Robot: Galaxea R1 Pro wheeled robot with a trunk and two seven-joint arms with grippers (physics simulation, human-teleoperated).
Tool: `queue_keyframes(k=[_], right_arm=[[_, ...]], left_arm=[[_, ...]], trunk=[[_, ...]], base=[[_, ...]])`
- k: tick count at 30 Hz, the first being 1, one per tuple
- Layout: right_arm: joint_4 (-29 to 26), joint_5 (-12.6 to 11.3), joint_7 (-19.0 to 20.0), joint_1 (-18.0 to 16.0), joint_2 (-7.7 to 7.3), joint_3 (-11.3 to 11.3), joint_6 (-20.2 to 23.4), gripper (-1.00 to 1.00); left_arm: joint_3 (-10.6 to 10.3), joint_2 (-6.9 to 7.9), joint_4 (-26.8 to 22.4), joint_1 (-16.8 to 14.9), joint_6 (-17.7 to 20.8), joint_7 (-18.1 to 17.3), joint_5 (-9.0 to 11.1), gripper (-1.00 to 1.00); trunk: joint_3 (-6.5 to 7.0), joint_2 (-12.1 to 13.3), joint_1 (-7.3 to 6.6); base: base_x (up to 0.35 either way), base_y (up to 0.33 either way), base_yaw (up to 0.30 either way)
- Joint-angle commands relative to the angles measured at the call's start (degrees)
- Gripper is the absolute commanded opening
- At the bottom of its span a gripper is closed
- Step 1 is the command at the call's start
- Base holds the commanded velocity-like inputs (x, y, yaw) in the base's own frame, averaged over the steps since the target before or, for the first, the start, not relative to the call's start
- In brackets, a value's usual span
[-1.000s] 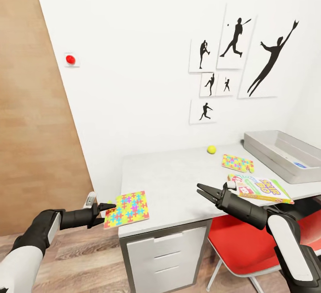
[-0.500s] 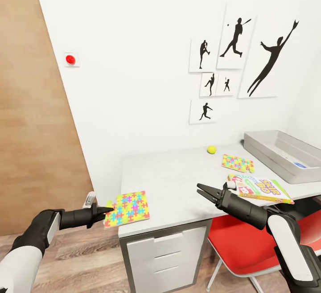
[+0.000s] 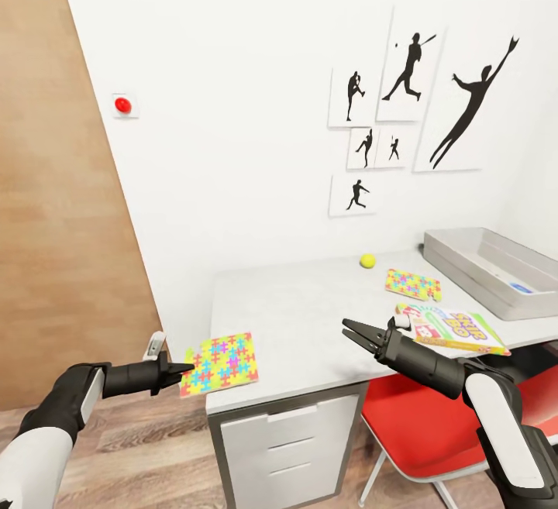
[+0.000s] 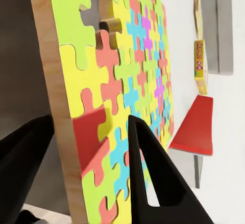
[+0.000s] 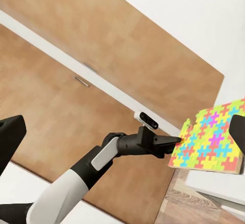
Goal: Put all the toys in the child's room - the three board games (two on the bed and one on the table), the two jigsaw puzzles on the table, and the tennis ball on the table - inside the toy box on the table in the child's room.
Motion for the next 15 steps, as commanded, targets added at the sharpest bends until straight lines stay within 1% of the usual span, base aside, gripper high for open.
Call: queue_keyframes(k=[1,10,12,14,15], right_arm=[[0.0,0.3,0.3,0.0,0.00,-0.1,0.3,1.00],[0.0,0.3,0.3,0.0,0.00,-0.1,0.3,1.00],[0.0,0.3,0.3,0.0,0.00,-0.1,0.3,1.00],[0.0,0.3,0.3,0.0,0.00,-0.1,0.3,1.00],[0.0,0.3,0.3,0.0,0.00,-0.1,0.3,1.00]], left_arm=[[0.2,-0.02,0.0,0.0,0.3,-0.4,-0.6,-1.00],[0.2,0.03,-0.2,0.0,0.4,-0.6,-0.6,-1.00],[0.1,0.04,-0.2,0.0,0.5,-1.8,-0.6,-1.00],[0.0,0.09,-0.3,0.0,0.5,-4.3,-0.6,-1.00],[0.0,0.15,-0.5,0.0,0.5,-5.7,-0.7,-1.00]], trunk=[[0.12,0.4,-0.23],[1.74,4.0,-2.20],[2.10,4.8,-2.64],[2.46,5.6,-3.08],[2.46,5.6,-3.08]], base=[[0.000,0.000,0.000],[0.000,0.000,0.000],[0.000,0.000,0.000],[0.000,0.000,0.000],[0.000,0.000,0.000]])
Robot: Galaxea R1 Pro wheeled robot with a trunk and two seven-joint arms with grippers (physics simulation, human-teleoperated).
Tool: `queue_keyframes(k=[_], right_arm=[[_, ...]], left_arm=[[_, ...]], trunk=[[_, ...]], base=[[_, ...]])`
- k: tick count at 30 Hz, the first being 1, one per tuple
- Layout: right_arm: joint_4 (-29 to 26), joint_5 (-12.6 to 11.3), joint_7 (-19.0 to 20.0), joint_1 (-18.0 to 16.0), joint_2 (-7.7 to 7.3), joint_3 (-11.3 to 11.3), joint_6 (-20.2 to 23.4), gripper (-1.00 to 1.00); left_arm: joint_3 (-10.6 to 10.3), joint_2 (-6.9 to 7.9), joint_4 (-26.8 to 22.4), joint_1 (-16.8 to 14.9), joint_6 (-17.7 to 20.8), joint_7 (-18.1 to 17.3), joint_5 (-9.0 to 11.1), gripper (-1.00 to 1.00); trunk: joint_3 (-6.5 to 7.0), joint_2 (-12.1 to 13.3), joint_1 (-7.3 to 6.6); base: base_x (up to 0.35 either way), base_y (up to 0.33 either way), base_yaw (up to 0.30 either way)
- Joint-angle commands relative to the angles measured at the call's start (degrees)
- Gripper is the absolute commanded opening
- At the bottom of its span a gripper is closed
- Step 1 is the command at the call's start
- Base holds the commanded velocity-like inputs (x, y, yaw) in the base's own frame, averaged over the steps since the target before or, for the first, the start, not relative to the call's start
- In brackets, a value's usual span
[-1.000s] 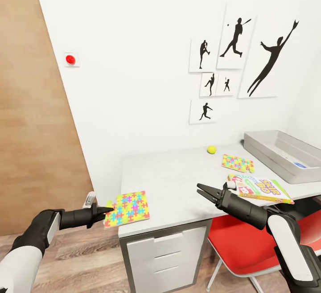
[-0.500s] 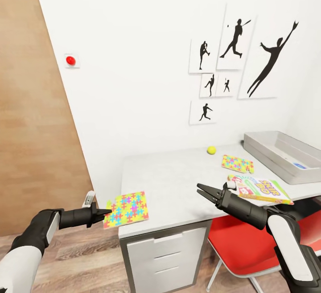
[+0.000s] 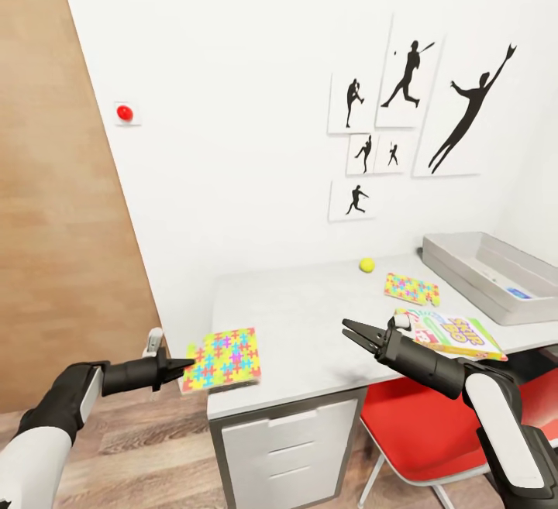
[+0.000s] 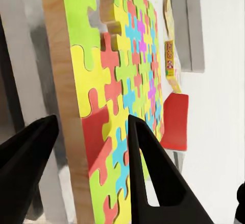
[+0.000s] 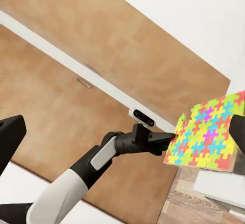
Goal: Put all the toys in the child's room - the three board games (two on the bed and one on the table), the two jigsaw puzzles on the table, and the tennis ball on the table - inside the toy box on the table in the child's room.
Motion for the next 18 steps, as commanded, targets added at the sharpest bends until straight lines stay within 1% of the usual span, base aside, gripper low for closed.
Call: queue_keyframes(k=[1,3,4,6,9,11,13,15,17,18], right_arm=[[0.0,0.2,0.3,0.0,0.00,-0.1,0.3,1.00],[0.0,0.3,0.3,0.0,0.00,0.0,0.3,1.00],[0.0,0.3,0.3,0.0,0.00,0.0,0.3,1.00],[0.1,0.3,0.3,0.0,0.00,0.0,0.3,1.00],[0.1,0.4,-0.1,0.0,0.02,0.1,0.2,1.00],[0.0,0.5,-2.8,0.0,0.07,0.2,0.1,1.00],[0.0,0.5,-6.7,0.0,0.21,0.4,0.0,1.00],[0.1,0.4,-10.4,0.0,0.77,0.8,0.0,1.00],[0.1,0.4,-12.6,-0.1,2.01,1.1,0.1,1.00],[0.1,0.4,-12.9,-0.1,2.37,1.1,0.2,1.00]], left_arm=[[0.2,0.07,-0.3,0.0,0.5,-1.9,-0.6,-1.00],[0.1,0.34,-0.9,0.0,0.5,-3.7,-0.6,-1.00],[0.1,0.83,-1.6,0.0,0.6,-5.3,-0.7,-1.00],[0.0,1.71,-2.1,0.0,0.6,-7.3,-0.7,-1.00],[0.0,2.41,-2.5,0.0,0.6,-10.1,-0.7,-1.00],[0.0,3.29,-2.6,0.0,0.7,-14.0,-0.9,-1.00],[0.0,5.11,-2.7,0.0,0.9,-17.5,-1.0,-1.00],[0.0,6.81,-2.7,0.0,1.0,-17.8,-1.0,-1.00],[0.0,7.63,-2.6,-0.1,1.1,-17.8,-1.0,-1.00],[0.0,7.75,-2.6,-0.1,1.1,-17.8,-1.0,-1.00]], trunk=[[-0.06,0.0,0.00],[0.12,0.4,-0.22],[0.30,0.8,-0.44],[0.65,1.6,-0.88],[1.19,2.8,-1.54],[1.55,3.6,-1.98],[1.91,4.4,-2.42],[2.27,5.2,-2.85],[2.63,6.0,-3.29],[2.81,6.4,-3.51]], base=[[0.000,0.000,0.000],[0.000,0.000,0.000],[0.000,0.000,0.000],[0.000,0.000,0.000],[0.000,0.000,0.000],[0.000,0.000,0.000],[0.000,0.000,0.000],[0.000,0.000,0.000],[0.000,0.000,0.000],[0.000,0.000,0.000]])
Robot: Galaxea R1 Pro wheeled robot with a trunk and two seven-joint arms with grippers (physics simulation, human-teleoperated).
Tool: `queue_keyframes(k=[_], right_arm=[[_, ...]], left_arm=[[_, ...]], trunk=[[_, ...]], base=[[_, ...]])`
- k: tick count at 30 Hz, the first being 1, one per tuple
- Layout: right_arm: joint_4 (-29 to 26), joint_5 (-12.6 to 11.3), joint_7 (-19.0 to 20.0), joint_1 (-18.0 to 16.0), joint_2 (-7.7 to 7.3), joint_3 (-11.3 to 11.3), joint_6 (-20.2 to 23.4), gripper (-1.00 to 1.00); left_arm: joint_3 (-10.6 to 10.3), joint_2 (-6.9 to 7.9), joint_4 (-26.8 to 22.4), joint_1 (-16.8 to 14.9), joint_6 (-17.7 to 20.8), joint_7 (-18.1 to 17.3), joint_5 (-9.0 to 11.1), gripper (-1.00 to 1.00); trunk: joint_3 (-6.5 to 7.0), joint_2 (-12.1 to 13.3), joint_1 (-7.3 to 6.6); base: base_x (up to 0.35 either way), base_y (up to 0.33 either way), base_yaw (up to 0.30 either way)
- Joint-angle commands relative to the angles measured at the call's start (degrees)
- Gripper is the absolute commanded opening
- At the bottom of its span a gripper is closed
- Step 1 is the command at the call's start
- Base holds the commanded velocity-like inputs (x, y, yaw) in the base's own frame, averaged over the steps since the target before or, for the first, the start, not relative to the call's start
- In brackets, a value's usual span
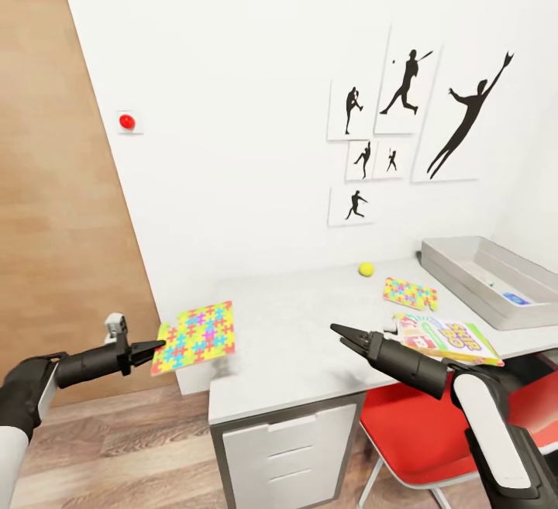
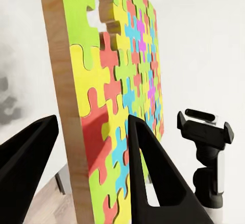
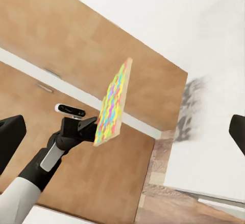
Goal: Put all the toys in the child's room - the three board games (two on the bed and one on the table), the two jigsaw puzzles on the table, and the tennis ball on the table - inside the toy box on the table in the child's room.
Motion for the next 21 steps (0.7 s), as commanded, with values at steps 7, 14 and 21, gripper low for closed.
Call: queue_keyframes(k=[7,14,21], right_arm=[[0.1,0.7,-0.6,0.0,2.62,-0.1,0.3,1.00],[0.2,0.6,-0.6,0.0,2.67,0.3,-5.7,1.00],[0.2,0.5,-0.5,0.0,2.67,0.4,-6.8,1.00]], left_arm=[[0.1,0.74,-0.3,-0.1,0.5,-0.4,-0.7,-1.00],[-3.9,0.83,-3.4,-0.1,0.5,-0.4,-0.6,-1.00],[-5.4,0.88,-3.7,-0.1,0.6,-0.4,-0.5,-1.00]], trunk=[[1.20,2.8,-1.54],[2.45,5.6,-3.08],[3.71,8.4,-4.62]], base=[[0.000,0.000,0.000],[-0.078,0.000,0.000],[-0.092,0.000,0.000]])
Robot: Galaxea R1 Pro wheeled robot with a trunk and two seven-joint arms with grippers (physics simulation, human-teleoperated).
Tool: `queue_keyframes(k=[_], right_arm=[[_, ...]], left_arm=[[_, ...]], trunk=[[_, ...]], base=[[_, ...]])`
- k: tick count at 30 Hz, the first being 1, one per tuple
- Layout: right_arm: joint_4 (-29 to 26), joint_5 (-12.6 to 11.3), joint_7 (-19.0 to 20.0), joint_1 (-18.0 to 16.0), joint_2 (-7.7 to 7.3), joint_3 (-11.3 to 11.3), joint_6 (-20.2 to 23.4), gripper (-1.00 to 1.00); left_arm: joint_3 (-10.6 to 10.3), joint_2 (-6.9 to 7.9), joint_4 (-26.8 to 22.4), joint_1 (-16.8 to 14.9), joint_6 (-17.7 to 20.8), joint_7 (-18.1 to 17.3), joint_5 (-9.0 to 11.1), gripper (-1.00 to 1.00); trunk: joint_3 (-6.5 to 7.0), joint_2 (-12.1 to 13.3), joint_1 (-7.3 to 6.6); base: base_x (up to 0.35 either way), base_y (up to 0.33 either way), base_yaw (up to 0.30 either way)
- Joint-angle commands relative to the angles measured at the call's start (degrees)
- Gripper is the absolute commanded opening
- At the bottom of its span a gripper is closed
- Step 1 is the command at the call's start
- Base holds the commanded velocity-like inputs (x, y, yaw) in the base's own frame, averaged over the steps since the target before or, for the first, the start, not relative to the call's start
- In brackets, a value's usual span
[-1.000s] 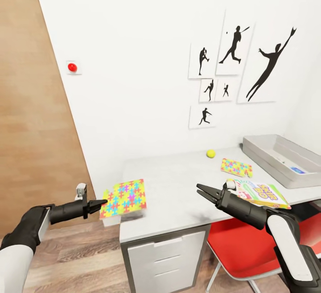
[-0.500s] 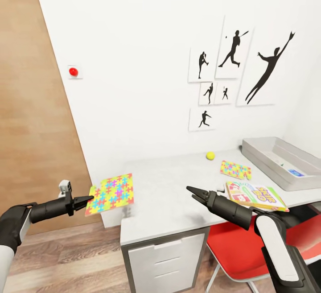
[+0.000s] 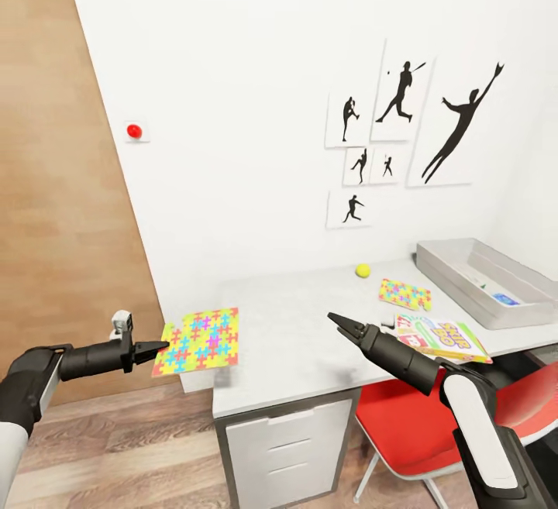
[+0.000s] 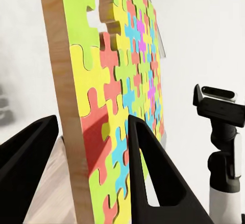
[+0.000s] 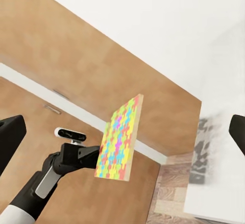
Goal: Put all the toys in the child's room - the three board games (two on the bed and one on the table), the two jigsaw puzzles on the table, and the tennis ball on the table - inside the toy box on the table in the child's room.
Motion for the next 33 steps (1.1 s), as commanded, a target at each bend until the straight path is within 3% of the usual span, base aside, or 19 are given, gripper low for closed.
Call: queue_keyframes(k=[1,33], right_arm=[[0.0,0.3,0.3,0.0,0.02,-0.1,0.2,1.00],[0.0,0.3,0.4,0.0,0.01,1.0,0.1,1.00]], left_arm=[[0.1,-0.02,0.0,0.0,0.6,-0.4,-0.5,-1.00],[0.0,0.00,0.0,0.0,0.5,-0.4,-0.5,-1.00]], trunk=[[0.11,0.4,-0.22],[5.86,13.2,-7.25]], base=[[-0.009,0.000,0.000],[-0.007,0.000,0.000]])
